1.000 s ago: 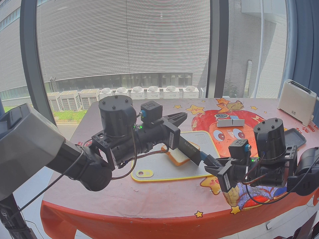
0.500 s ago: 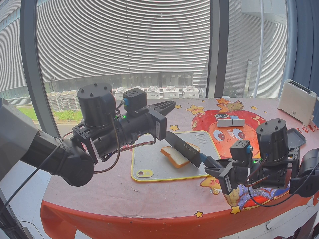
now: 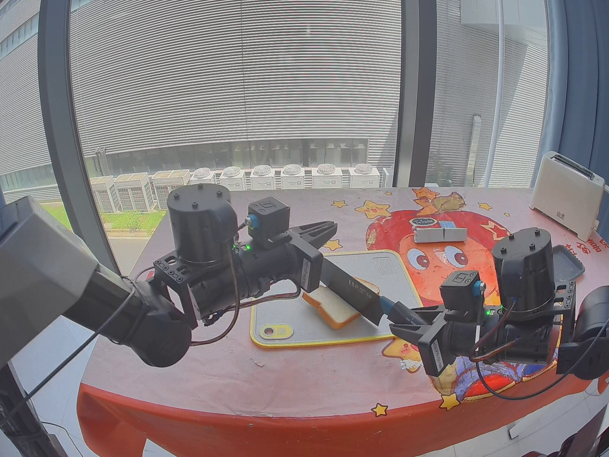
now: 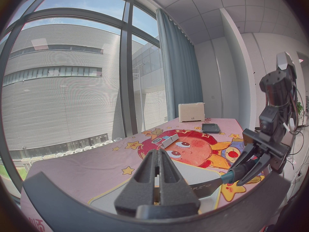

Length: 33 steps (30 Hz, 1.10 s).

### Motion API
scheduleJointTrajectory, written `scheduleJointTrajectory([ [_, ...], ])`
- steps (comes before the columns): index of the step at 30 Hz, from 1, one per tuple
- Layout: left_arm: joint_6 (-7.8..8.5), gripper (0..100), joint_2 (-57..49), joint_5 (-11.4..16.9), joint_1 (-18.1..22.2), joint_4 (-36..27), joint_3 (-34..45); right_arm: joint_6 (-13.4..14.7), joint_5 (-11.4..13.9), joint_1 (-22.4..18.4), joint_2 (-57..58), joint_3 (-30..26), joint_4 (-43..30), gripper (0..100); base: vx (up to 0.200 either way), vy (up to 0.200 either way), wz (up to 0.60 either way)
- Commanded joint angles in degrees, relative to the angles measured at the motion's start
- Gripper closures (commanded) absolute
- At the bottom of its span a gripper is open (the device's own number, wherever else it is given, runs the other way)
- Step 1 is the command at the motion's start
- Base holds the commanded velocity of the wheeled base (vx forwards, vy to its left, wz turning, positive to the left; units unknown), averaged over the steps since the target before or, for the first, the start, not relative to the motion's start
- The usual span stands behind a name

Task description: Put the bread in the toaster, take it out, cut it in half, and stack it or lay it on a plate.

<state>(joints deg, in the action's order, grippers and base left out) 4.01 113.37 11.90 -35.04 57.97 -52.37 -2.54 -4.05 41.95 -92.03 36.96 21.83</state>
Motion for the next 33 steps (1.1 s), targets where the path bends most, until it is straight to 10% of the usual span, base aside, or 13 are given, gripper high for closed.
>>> scheduleJointTrajectory([
  [1,0.38,100,5.4,-0.3,0.0,0.0,-3.0,0.0,-0.1,0.0,0.0,-0.1,0.1,100,0.000,0.000,0.00],
  [33,1.00,100,12.1,-0.5,-1.2,1.6,-2.7,0.3,0.0,-0.9,-0.3,0.2,0.8,100,0.000,0.000,0.00],
])
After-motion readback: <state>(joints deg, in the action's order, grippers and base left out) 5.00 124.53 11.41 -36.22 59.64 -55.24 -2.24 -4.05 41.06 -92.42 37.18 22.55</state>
